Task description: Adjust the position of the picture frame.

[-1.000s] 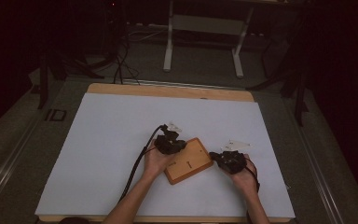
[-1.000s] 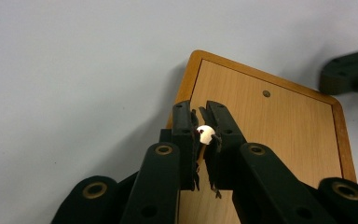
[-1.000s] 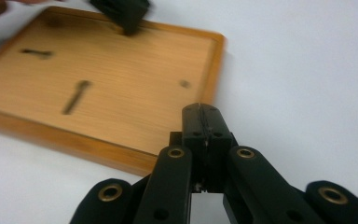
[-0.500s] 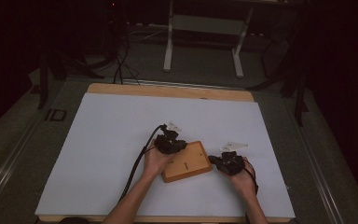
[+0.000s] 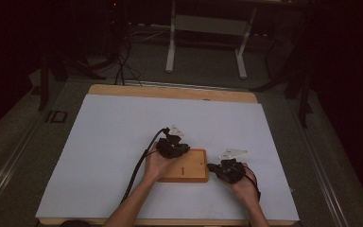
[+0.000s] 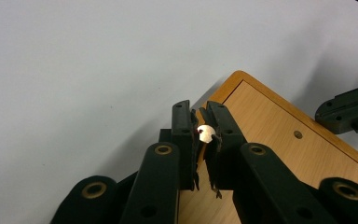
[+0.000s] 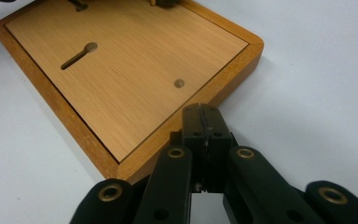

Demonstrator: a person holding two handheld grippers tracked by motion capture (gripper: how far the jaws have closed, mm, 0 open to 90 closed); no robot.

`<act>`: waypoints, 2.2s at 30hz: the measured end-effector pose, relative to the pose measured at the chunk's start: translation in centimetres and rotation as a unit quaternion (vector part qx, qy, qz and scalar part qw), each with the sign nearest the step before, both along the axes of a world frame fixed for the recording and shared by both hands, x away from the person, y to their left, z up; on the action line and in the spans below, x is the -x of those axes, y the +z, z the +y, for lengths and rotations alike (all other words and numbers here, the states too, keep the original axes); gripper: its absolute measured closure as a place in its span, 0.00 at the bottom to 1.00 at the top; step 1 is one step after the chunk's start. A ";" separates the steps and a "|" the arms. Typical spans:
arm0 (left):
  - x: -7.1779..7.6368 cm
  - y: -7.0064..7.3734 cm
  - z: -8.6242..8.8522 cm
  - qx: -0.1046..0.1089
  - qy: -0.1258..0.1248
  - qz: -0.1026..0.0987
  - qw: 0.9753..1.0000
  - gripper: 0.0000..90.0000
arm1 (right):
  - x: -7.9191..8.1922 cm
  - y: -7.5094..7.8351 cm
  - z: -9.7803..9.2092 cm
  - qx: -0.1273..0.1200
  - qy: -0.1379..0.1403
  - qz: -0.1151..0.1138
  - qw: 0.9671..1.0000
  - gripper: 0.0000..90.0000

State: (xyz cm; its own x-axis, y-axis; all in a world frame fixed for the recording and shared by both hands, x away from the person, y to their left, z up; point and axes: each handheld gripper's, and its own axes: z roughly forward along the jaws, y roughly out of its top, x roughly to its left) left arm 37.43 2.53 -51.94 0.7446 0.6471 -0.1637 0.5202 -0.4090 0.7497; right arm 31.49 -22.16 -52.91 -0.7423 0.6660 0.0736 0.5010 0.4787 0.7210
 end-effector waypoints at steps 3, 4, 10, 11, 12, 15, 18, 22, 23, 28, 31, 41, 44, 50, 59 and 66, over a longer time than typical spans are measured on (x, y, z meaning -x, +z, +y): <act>0.1 0.0 0.1 0.001 -0.004 -0.002 1.000 0.92 | 0.0 0.0 0.0 -0.002 0.003 0.001 1.000 1.00; 0.2 0.0 0.1 0.000 -0.006 -0.003 1.000 0.92 | 0.1 0.0 0.0 -0.002 0.003 0.001 1.000 1.00; 0.2 0.0 0.0 -0.001 -0.014 -0.008 1.000 0.92 | 0.2 0.0 0.0 0.000 0.005 0.002 1.000 1.00; 0.2 0.0 0.0 0.000 -0.015 -0.008 1.000 0.92 | 0.2 0.0 0.0 0.000 0.005 0.002 1.000 1.00; 0.2 0.0 0.0 -0.001 -0.015 -0.008 1.000 0.92 | 0.2 0.0 0.0 0.000 0.005 0.002 1.000 1.00; 0.2 0.0 0.0 -0.001 -0.019 -0.008 1.000 0.92 | 0.3 0.0 0.0 0.001 0.006 0.002 1.000 1.00; 0.3 -0.1 -0.1 0.000 -0.022 -0.008 1.000 0.92 | 0.2 0.0 -0.1 0.000 0.006 0.002 1.000 1.00; 0.2 -0.1 0.0 0.003 -0.023 -0.005 1.000 0.92 | 0.2 0.0 -0.1 0.000 0.006 0.002 1.000 1.00; 0.2 -0.1 0.0 0.004 -0.022 -0.004 1.000 0.92 | 0.2 0.0 -0.1 0.001 0.006 0.002 1.000 1.00; 0.2 -0.1 0.0 0.006 -0.020 -0.001 1.000 0.92 | 0.1 0.0 -0.2 0.002 0.006 0.002 1.000 1.00; 0.2 -0.1 0.0 0.007 -0.019 0.000 1.000 0.91 | 0.1 -0.1 -0.2 0.002 0.006 0.002 1.000 1.00; 0.3 -0.2 0.8 0.017 -0.015 0.010 1.000 0.81 | 0.1 -0.1 -0.2 0.003 0.003 0.000 1.000 1.00; 0.4 -0.2 1.1 0.021 -0.012 0.012 1.000 0.77 | 0.0 -0.1 -0.3 0.004 0.002 -0.001 1.000 1.00; 0.8 0.0 1.9 0.025 -0.002 0.009 1.000 0.69 | 0.0 -0.1 -0.4 0.004 -0.004 -0.006 1.000 0.97; 1.7 0.7 3.4 0.044 0.015 -0.003 0.999 0.65 | -0.1 0.0 -0.7 0.001 -0.014 -0.013 1.000 0.90; 2.3 0.9 4.6 0.048 0.022 -0.006 0.999 0.65 | -0.2 0.1 -0.8 -0.001 -0.019 -0.019 1.000 0.85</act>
State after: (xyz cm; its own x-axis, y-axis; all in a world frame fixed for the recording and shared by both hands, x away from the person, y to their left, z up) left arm 35.13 7.18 -51.01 0.7179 0.6615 -0.2169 0.5265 -0.3121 0.7908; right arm 31.68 -22.94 -52.77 -0.7191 0.6933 0.0466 0.4905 0.4590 0.7407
